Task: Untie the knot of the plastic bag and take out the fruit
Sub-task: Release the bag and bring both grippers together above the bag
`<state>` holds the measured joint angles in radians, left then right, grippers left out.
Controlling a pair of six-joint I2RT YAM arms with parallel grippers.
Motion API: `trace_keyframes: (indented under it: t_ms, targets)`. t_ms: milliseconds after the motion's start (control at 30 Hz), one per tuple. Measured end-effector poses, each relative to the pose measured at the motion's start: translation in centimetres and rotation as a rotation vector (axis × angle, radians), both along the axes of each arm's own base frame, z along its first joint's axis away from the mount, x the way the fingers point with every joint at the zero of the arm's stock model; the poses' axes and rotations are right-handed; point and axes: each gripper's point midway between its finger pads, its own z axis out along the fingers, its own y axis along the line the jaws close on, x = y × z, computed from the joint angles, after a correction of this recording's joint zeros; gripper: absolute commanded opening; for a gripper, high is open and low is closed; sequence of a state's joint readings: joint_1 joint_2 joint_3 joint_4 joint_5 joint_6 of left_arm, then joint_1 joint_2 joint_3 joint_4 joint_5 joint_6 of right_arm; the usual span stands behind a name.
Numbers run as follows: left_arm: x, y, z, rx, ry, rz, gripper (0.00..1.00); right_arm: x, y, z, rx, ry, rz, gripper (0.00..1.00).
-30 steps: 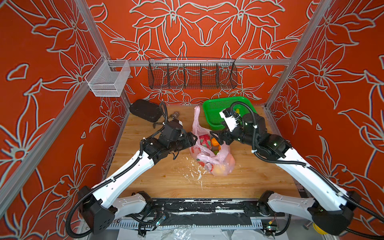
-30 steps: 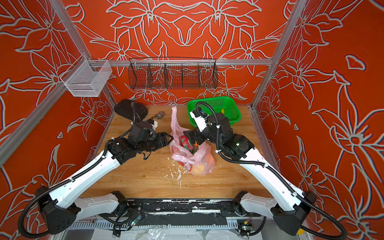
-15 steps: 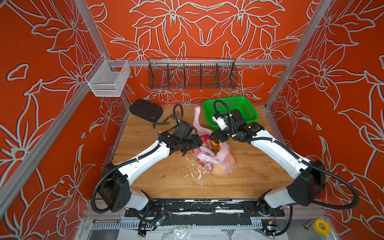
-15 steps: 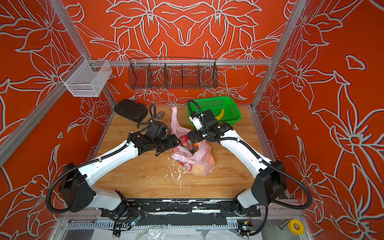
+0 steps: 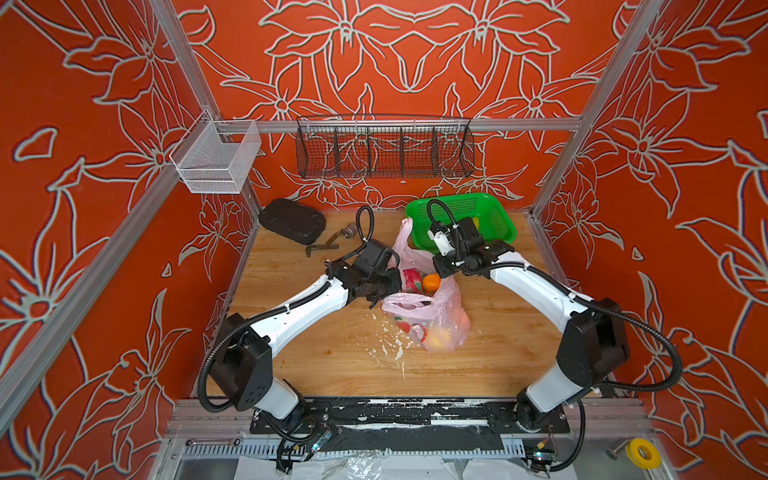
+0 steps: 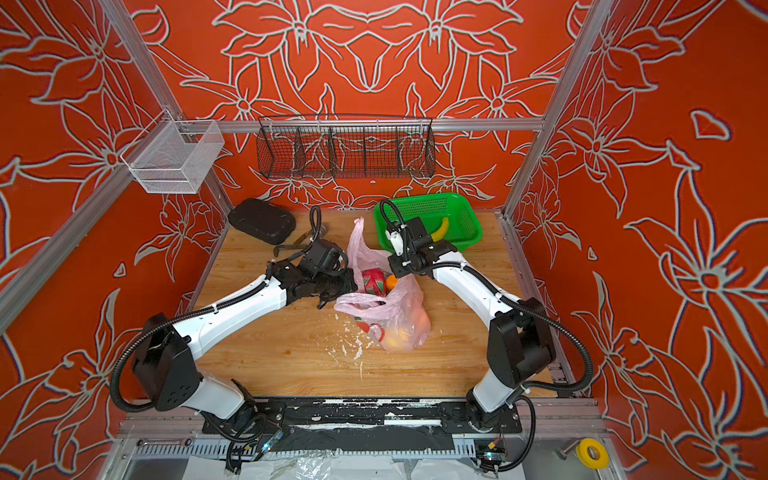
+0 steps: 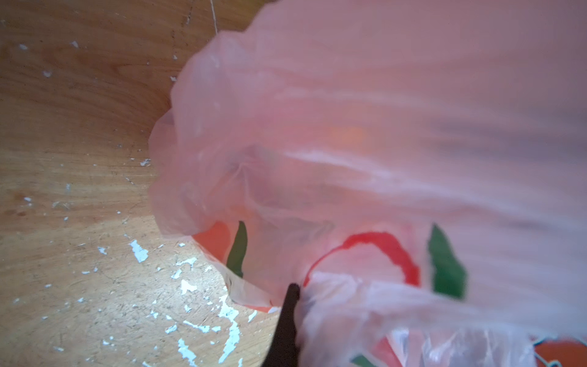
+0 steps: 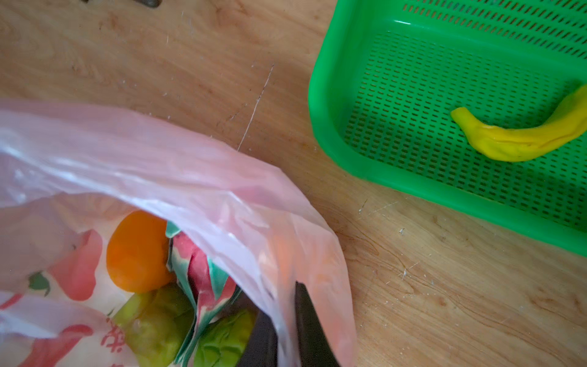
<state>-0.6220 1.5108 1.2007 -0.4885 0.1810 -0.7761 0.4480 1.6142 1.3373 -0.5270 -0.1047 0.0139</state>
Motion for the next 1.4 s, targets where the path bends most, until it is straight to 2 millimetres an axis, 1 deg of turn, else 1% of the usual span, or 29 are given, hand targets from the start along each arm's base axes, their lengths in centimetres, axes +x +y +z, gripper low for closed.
trace_keyframes:
  t_ms: [100, 233, 400, 467, 500, 567, 600, 633, 700, 733, 767, 800, 867, 900, 933, 1033, 1100, 1167, 1233, 1300, 1333, 1400]
  targets:
    - [-1.3, 0.5, -0.7, 0.004, 0.014, -0.026, 0.00, 1.2, -1.2, 0.4, 0.014, -0.022, -0.049, 0.10]
    - [-4.1, 1.8, -1.1, -0.008, 0.030, -0.054, 0.00, 3.2, -3.2, 1.0, 0.023, -0.050, -0.126, 0.10]
    - [-7.9, 4.1, -1.3, -0.031, 0.026, -0.067, 0.00, 8.4, -5.7, 2.2, 0.050, -0.077, -0.242, 0.10]
    - [-9.3, 5.1, -1.5, -0.042, 0.021, -0.061, 0.00, 10.4, -6.4, 2.5, 0.066, -0.081, -0.274, 0.12]
    - [-10.0, 5.6, -1.8, -0.044, 0.022, -0.056, 0.00, 11.4, -6.6, 2.5, 0.078, -0.078, -0.285, 0.13]
    - [-11.1, 6.5, -2.2, -0.051, 0.020, -0.047, 0.00, 12.8, -6.5, 2.5, 0.096, -0.059, -0.288, 0.16]
    - [-11.4, 6.8, -2.3, -0.056, 0.016, -0.040, 0.00, 13.2, -6.2, 2.5, 0.109, -0.047, -0.283, 0.20]
    - [-11.6, 6.9, -2.3, -0.061, 0.010, -0.036, 0.06, 13.4, -5.9, 2.3, 0.117, -0.034, -0.276, 0.25]
    - [-11.9, 7.2, -2.1, -0.067, 0.002, -0.033, 0.42, 13.6, -5.1, 2.3, 0.146, -0.005, -0.264, 0.36]
    - [-12.0, 7.3, -2.1, -0.064, 0.000, -0.031, 0.54, 13.6, -4.7, 2.4, 0.156, -0.002, -0.252, 0.42]
    - [-12.0, 7.4, -2.0, -0.059, -0.002, -0.028, 0.64, 13.5, -4.4, 2.6, 0.174, 0.006, -0.246, 0.47]
    - [-11.9, 7.6, -1.9, -0.051, -0.006, -0.026, 0.70, 13.3, -4.2, 2.9, 0.189, 0.009, -0.237, 0.51]
    - [-11.7, 7.9, -1.2, -0.031, -0.024, -0.022, 0.75, 12.8, -3.8, 3.8, 0.219, 0.008, -0.225, 0.59]
    - [-11.4, 8.0, -0.4, -0.020, -0.046, -0.025, 0.77, 12.2, -3.7, 4.4, 0.236, 0.005, -0.218, 0.62]
    - [-11.1, 8.1, 0.4, -0.008, -0.071, -0.027, 0.78, 11.5, -3.7, 5.0, 0.250, 0.000, -0.214, 0.63]
    - [-9.4, 8.3, 4.4, 0.022, -0.200, -0.033, 0.79, 8.6, -4.1, 7.8, 0.295, -0.026, -0.207, 0.68]
    - [-8.2, 8.2, 7.0, 0.039, -0.295, -0.045, 0.82, 6.4, -4.3, 10.5, 0.339, -0.063, -0.205, 0.68]
    - [-7.1, 7.8, 8.7, 0.061, -0.349, -0.065, 0.83, 4.4, -4.3, 13.0, 0.389, -0.095, -0.208, 0.68]
    - [-5.9, 7.0, 10.2, 0.082, -0.378, -0.089, 0.83, 2.6, -4.1, 14.9, 0.434, -0.115, -0.216, 0.68]
    - [-4.1, 5.9, 11.6, 0.101, -0.393, -0.111, 0.87, 1.2, -3.4, 15.7, 0.466, -0.106, -0.222, 0.68]
    - [-2.9, 5.1, 12.0, 0.108, -0.395, -0.123, 0.90, 0.5, -2.8, 15.6, 0.473, -0.090, -0.228, 0.69]
    - [-1.0, 3.9, 11.9, 0.121, -0.386, -0.144, 0.98, -0.4, -1.5, 14.5, 0.462, -0.053, -0.236, 0.71]
